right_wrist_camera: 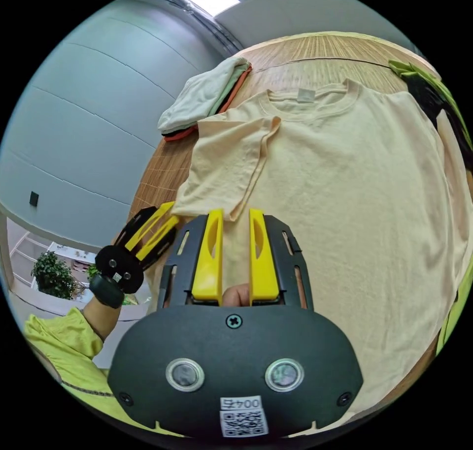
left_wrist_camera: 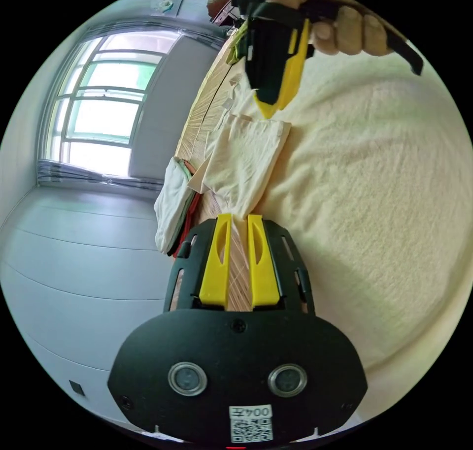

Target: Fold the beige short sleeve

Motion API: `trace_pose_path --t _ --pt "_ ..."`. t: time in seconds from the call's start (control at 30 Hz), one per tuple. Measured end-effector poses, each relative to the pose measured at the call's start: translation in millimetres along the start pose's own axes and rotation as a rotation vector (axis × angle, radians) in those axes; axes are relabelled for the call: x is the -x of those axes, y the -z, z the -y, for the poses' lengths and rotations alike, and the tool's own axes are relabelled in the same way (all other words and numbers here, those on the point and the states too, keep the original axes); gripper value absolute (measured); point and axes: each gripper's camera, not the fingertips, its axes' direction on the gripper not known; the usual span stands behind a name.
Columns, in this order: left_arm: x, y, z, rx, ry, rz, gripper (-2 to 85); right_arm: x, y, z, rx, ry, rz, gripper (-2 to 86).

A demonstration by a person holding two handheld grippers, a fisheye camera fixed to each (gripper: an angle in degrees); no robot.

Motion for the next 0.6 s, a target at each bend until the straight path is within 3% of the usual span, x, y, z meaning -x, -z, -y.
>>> trace_pose_path --t 0.13,0.23,0.43,0.6 --pt "30 -25 -33 0.11 0.207 -0.056 2.9 -23 -5 -18 -0.043 -0.063 -0.032 1.4" --pt "30 -33 -57 0.07 0.256 -0.154 2.6 -29 -6 -24 -0.057 -0.075 0.001 1.2" --pt "-31 -18 -55 0.005 0.074 0.203 1.9 25 9 8 -0.126 0.098 -0.084 7.5" --pt "-36 -11 -60 -0.013 0.116 0.246 1.4 99 -22 101 -0.047 0.329 -0.133 7.8"
